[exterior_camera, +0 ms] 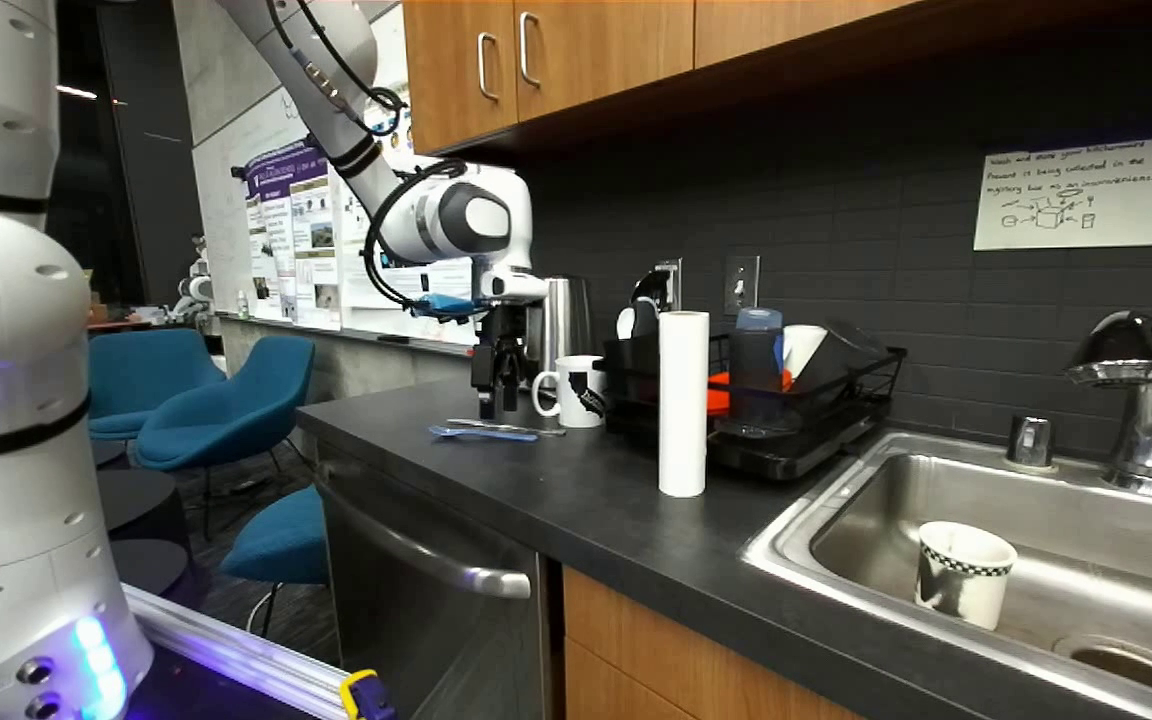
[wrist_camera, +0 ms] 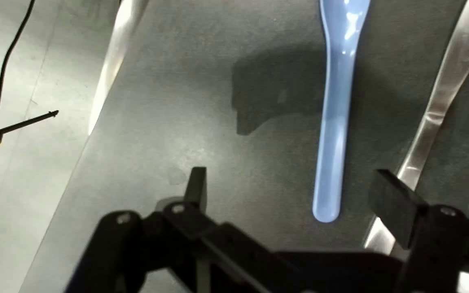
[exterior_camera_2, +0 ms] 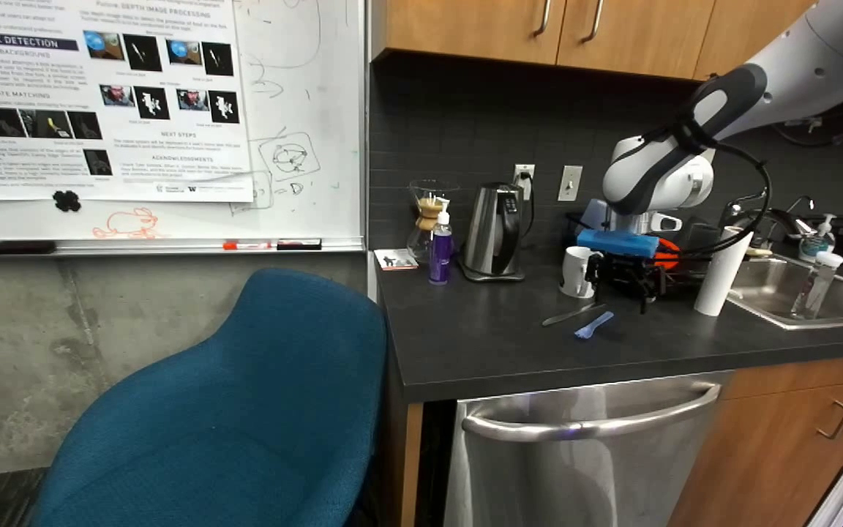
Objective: Put the fork on the dishrack.
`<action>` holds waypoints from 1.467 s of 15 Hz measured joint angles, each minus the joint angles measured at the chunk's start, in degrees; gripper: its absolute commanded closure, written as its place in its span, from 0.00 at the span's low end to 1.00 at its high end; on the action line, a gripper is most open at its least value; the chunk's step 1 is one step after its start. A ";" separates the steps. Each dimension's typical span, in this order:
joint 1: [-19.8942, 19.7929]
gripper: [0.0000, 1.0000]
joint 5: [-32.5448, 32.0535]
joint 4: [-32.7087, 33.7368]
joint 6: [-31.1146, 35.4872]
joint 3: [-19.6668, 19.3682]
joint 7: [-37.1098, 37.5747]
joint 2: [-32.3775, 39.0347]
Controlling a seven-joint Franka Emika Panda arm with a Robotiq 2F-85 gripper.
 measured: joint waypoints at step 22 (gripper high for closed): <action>3.54 0.00 3.25 -3.97 7.91 -1.28 1.01 -1.09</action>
